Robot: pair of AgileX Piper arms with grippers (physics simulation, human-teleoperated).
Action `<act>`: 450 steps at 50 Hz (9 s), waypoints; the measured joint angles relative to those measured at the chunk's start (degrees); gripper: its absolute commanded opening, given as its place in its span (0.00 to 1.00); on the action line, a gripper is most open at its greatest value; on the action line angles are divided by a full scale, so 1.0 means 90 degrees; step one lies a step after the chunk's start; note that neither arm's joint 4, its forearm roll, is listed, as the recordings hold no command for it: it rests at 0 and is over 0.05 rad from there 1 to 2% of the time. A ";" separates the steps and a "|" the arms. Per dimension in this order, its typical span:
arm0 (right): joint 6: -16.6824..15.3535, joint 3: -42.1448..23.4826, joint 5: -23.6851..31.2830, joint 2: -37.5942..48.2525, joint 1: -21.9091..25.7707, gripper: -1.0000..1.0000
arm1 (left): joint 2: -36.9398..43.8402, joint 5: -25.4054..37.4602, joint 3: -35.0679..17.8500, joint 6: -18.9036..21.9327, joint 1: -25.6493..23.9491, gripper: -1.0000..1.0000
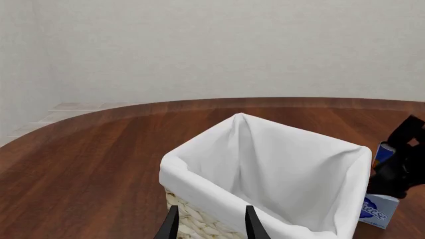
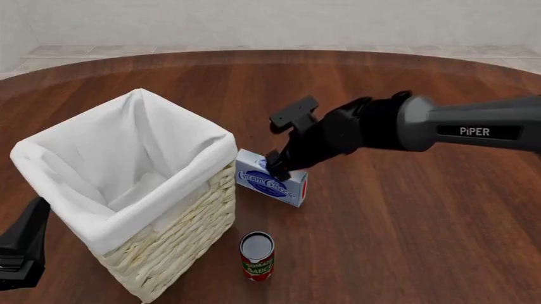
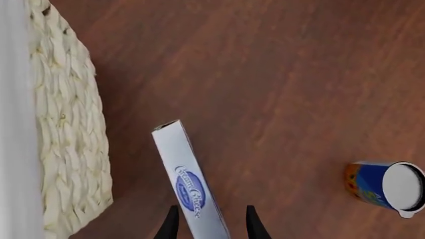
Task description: Pick up the cream cheese box, and put it in the basket.
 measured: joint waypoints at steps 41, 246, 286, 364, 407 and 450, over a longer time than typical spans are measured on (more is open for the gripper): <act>0.0072 -0.0164 -0.0251 0.0891 0.0159 0.00 | 0.0000 0.0000 0.0000 0.0000 0.0000 1.00; -0.0323 0.0415 -0.1859 -0.3444 0.1810 0.00 | 0.0000 0.0000 0.0000 0.0000 0.0000 1.00; -0.0350 0.0242 -0.2786 -0.2495 0.2110 0.00 | 0.0000 0.0000 0.0000 0.0000 0.0000 1.00; 0.0243 -0.1078 -0.2945 -0.0637 0.3002 0.00 | 0.0000 0.0000 0.0000 0.0000 0.0000 1.00; 0.0463 -0.1989 -0.2557 0.0366 0.2684 0.00 | 0.0000 0.0000 0.0000 0.0000 0.0000 1.00; 0.0476 -0.1939 -0.2645 0.0297 0.2700 1.00 | 0.0000 0.0002 -0.0003 0.0000 0.0000 1.00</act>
